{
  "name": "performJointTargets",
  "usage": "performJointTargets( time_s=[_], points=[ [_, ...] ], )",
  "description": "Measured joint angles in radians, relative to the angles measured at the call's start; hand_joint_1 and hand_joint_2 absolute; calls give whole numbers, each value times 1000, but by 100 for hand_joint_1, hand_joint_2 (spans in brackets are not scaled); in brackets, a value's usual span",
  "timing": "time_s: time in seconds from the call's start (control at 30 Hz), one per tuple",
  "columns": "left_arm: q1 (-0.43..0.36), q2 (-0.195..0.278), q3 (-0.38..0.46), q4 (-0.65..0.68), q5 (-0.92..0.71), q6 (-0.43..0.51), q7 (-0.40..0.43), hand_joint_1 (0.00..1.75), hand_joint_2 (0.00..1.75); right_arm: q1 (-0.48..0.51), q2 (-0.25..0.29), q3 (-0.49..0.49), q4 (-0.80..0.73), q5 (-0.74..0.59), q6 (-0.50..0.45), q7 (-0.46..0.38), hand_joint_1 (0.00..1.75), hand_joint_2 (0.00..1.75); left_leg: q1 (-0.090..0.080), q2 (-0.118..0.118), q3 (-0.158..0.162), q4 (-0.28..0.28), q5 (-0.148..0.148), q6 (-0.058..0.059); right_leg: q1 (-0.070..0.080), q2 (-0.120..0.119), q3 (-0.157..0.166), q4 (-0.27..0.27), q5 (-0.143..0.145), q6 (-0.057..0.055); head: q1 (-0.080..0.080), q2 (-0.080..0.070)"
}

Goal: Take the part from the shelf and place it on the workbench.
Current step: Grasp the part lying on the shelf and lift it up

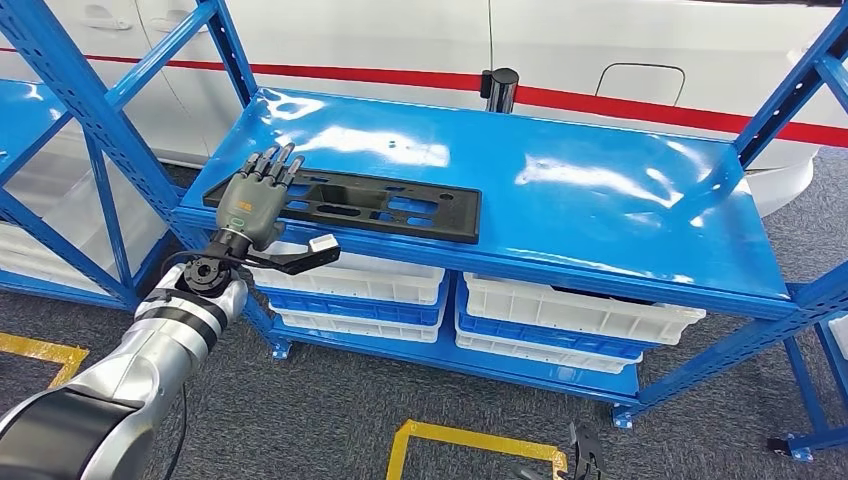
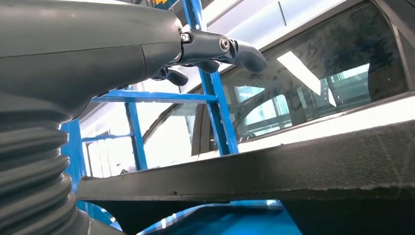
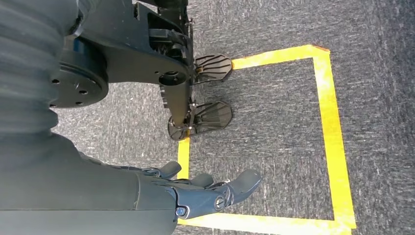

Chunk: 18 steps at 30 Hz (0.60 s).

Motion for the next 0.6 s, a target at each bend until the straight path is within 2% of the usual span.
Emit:
performJointTargets(
  time_s=[0.6],
  points=[
    [-5, -2, 0, 36, 7, -1, 1, 0, 175, -3, 0, 5, 0, 1, 1, 0, 0, 175, 0, 0, 0, 0, 0, 0, 0, 0, 0, 0, 0, 0, 0, 0]
  ],
)
